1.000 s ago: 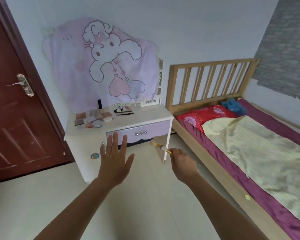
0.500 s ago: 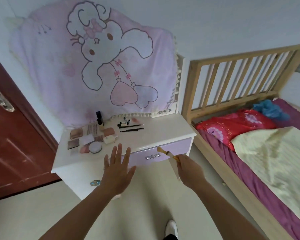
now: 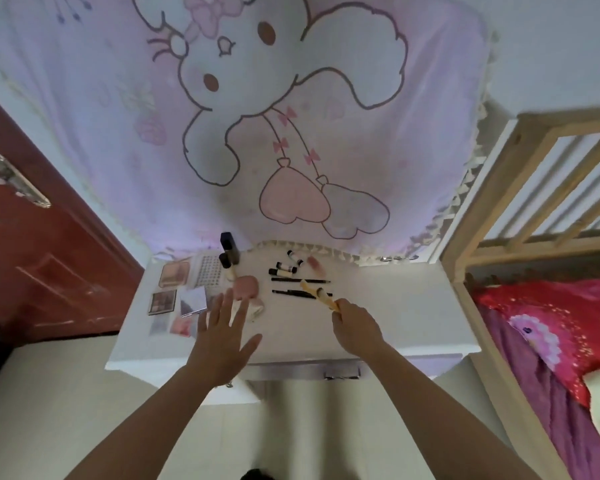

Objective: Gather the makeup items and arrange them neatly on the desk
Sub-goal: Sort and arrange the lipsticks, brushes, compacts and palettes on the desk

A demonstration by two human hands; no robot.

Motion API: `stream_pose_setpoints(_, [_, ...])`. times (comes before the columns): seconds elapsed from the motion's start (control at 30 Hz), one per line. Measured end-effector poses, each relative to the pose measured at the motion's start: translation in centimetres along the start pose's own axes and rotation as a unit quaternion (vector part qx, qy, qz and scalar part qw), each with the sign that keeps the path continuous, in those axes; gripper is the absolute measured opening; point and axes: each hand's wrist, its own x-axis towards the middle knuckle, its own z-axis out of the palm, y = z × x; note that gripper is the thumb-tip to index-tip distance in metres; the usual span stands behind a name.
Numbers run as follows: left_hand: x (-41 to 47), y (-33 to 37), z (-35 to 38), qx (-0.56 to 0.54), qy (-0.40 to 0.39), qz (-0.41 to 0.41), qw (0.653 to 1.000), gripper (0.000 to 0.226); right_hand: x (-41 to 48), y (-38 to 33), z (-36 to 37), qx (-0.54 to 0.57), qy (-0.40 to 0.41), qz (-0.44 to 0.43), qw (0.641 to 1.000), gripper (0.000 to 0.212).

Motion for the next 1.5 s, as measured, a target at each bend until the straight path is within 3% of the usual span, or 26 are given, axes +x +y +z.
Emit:
stream_pose_setpoints(0.23, [7.1,-7.1,4.3,-0.003,-0.092,-0.018,0.996,0.083,9.3,-4.7,5.3,0.057,-0.084,0.054,0.993,0.019])
stream_pose_setpoints(0.43, [13.0,-11.1,7.9,-0.051,-0.162,0.001,0.985,0.106,15.3,-9.0,9.1,0.083,-0.108,0.124,0.983,0.017])
stream_pose_setpoints(0.73, [16.3,-12.7,10.8,-0.032,-0.235,0.017,0.971,0.102,18.8,-11.7,12.5,0.091,-0.196,0.16,0.963,0.05])
stream_pose_setpoints(0.87, [15.9,-12.9,11.0,-0.028,-0.215,0.026,0.976,0.083,18.9,-10.5,11.6,0.102,-0.193,0.177,0.96,0.051])
stream_pose_setpoints(0.97, [16.1,-11.9,9.5,-0.04,-0.136,0.045,0.989,0.073,19.0,-8.8,10.0,0.089,-0.155,0.183,0.967,0.044])
stream_pose_setpoints(1.1, [16.8,-9.5,8.4,-0.062,-0.09,0.065,0.992,0.064,18.7,-5.8,7.8,0.073,-0.137,0.186,0.97,0.042])
stream_pose_setpoints(1.33, [19.6,-3.8,8.7,-0.068,-0.133,0.052,0.987,0.075,19.8,0.2,4.7,0.033,-0.131,0.142,0.981,0.043])
stream_pose_setpoints(1.5, [20.9,1.3,9.3,-0.075,-0.139,0.008,0.987,0.076,22.6,3.7,3.6,0.067,-0.121,0.136,0.981,0.048])
